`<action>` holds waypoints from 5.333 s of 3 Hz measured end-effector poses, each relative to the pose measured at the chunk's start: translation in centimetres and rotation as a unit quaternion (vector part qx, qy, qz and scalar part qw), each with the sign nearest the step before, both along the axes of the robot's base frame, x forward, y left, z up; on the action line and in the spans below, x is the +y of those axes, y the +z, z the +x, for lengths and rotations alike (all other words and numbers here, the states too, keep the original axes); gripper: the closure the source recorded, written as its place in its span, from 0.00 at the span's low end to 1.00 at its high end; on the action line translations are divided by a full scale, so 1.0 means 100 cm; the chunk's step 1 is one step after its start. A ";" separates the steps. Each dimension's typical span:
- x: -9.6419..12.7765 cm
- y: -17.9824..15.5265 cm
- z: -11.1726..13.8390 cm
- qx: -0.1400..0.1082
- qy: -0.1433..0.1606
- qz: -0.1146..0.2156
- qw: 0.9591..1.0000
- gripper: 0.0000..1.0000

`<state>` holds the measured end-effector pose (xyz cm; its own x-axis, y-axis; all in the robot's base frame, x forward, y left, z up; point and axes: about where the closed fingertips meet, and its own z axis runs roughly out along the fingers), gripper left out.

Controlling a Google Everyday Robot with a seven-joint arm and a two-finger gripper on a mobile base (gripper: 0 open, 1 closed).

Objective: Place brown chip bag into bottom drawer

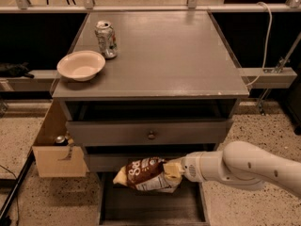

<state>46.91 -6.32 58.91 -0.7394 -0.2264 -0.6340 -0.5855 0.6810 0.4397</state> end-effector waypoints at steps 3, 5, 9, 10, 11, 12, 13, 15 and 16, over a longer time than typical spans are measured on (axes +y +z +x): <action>-0.015 -0.118 0.001 0.061 -0.047 -0.006 0.997 1.00; -0.019 -0.199 0.036 0.107 -0.079 -0.002 0.991 1.00; 0.014 -0.314 0.031 0.186 -0.087 -0.012 0.979 1.00; 0.001 -0.359 0.033 0.203 -0.117 -0.020 0.972 1.00; -0.012 -0.387 0.038 0.215 -0.141 -0.022 0.966 1.00; -0.012 -0.387 0.038 0.215 -0.141 -0.022 0.966 1.00; -0.012 -0.387 0.038 0.215 -0.141 -0.022 0.966 0.83; -0.011 -0.387 0.038 0.215 -0.141 -0.022 0.966 0.28; -0.011 -0.387 0.038 0.215 -0.141 -0.022 0.966 0.05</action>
Offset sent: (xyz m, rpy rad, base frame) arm -0.0039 -0.0092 -0.1274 -0.0197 0.1420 -0.0773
